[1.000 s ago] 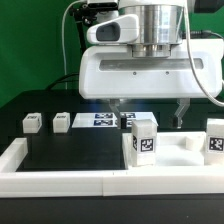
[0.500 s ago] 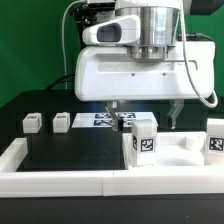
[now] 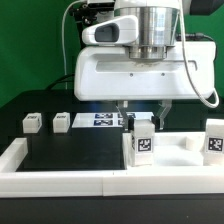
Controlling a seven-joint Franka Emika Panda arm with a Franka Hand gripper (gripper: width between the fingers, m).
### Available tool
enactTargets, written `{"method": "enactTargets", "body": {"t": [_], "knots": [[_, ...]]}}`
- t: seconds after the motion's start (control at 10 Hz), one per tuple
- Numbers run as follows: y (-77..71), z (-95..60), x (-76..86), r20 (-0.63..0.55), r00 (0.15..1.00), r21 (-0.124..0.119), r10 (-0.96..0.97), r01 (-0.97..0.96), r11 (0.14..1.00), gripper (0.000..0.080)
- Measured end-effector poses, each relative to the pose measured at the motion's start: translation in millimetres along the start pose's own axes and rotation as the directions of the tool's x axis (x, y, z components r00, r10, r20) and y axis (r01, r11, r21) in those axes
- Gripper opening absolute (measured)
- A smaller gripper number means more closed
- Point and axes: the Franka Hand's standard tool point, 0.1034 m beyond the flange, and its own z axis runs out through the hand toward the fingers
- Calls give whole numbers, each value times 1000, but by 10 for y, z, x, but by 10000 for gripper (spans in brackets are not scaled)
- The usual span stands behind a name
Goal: Assemble square table
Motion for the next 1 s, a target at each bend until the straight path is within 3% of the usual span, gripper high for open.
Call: {"method": "enactTargets", "body": {"t": [0.4, 1.0], "knots": [[11, 9, -4, 1, 934, 3, 358, -358, 934, 291], [17, 19, -19, 8, 637, 3, 771, -771, 637, 291]]}}
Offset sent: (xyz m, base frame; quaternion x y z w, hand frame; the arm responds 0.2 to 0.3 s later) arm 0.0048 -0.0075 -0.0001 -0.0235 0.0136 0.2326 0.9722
